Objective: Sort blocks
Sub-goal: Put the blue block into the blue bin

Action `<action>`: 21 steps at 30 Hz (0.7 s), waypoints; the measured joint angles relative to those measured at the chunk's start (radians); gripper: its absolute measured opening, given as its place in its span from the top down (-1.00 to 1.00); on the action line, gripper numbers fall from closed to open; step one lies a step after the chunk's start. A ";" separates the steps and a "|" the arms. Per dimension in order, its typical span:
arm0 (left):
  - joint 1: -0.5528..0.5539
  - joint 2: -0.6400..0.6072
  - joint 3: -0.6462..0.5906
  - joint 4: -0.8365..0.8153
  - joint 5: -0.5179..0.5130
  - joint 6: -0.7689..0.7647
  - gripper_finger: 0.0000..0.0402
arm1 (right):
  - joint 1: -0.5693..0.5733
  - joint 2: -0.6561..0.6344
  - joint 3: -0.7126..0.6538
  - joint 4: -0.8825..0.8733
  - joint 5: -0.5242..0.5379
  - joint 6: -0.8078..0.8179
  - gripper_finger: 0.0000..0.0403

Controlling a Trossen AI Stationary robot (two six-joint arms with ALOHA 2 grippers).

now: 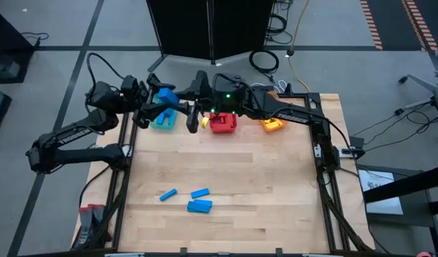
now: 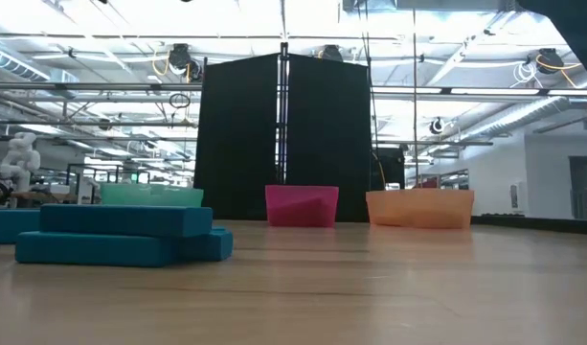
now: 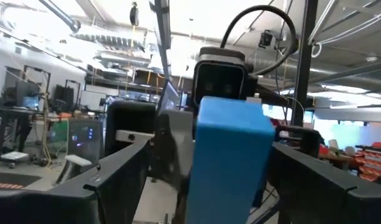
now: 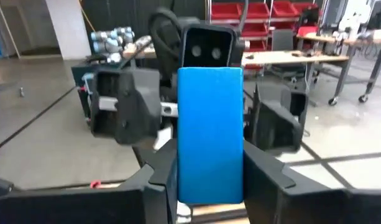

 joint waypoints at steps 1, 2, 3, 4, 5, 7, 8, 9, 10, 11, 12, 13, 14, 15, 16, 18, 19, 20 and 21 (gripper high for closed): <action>0.000 0.000 0.000 0.005 0.000 0.000 -0.61 | -0.002 0.000 0.000 -0.013 0.000 0.000 0.46; 0.000 0.000 0.000 0.013 0.000 0.000 -0.61 | -0.004 0.000 0.000 -0.023 0.000 0.000 0.46; 0.000 0.000 0.000 0.022 0.001 0.000 -0.61 | -0.007 0.000 0.000 -0.031 0.000 0.000 0.46; 0.000 -0.001 0.000 0.030 0.000 0.000 -0.61 | -0.010 0.000 0.000 -0.041 0.000 0.000 0.46; 0.000 -0.002 0.000 0.034 0.000 0.000 -0.61 | -0.011 0.000 0.000 -0.045 0.001 0.000 0.46; 0.000 -0.002 0.000 0.034 0.000 0.000 -0.61 | -0.013 0.000 0.000 -0.046 0.001 0.000 0.46; 0.000 -0.002 0.000 0.032 0.000 0.000 -0.61 | -0.014 0.000 0.000 -0.045 0.001 0.000 0.46; 0.000 -0.002 0.000 0.032 0.000 0.000 -0.61 | -0.016 0.000 0.000 -0.045 0.002 0.000 0.46; 0.000 -0.002 0.000 0.032 0.000 0.002 -0.61 | -0.016 0.000 0.000 -0.044 0.001 0.000 0.46; 0.000 -0.002 0.000 0.032 0.000 0.002 -0.61 | -0.017 0.000 0.000 -0.043 0.001 0.000 0.46; 0.000 -0.002 0.000 0.032 0.000 0.002 -0.60 | -0.017 0.000 0.000 -0.042 0.001 0.000 0.46; 0.000 -0.002 0.000 0.032 0.000 0.002 -0.60 | -0.017 0.000 0.000 -0.041 0.001 0.000 0.46; 0.000 -0.001 0.000 0.031 0.000 0.003 -0.60 | -0.017 0.000 0.000 -0.041 0.001 0.000 0.46; 0.000 -0.001 0.000 0.031 0.000 0.003 -0.60 | -0.017 0.000 0.000 -0.041 0.001 0.000 0.46; 0.000 -0.001 0.000 0.031 0.000 0.004 -0.60 | -0.017 0.000 0.000 -0.041 0.001 0.000 0.46; 0.000 -0.001 0.000 0.031 0.000 0.007 -0.57 | -0.017 0.000 0.000 -0.040 0.001 0.000 0.46; 0.000 -0.001 0.000 0.027 0.000 0.007 -0.55 | -0.017 0.000 0.000 -0.039 0.001 0.000 0.46; 0.000 -0.001 0.000 0.023 0.000 0.009 -0.52 | -0.017 0.000 0.000 -0.038 0.001 0.000 0.46; 0.000 -0.001 0.000 0.018 0.000 0.012 -0.48 | -0.017 0.000 0.000 -0.038 0.001 0.000 0.46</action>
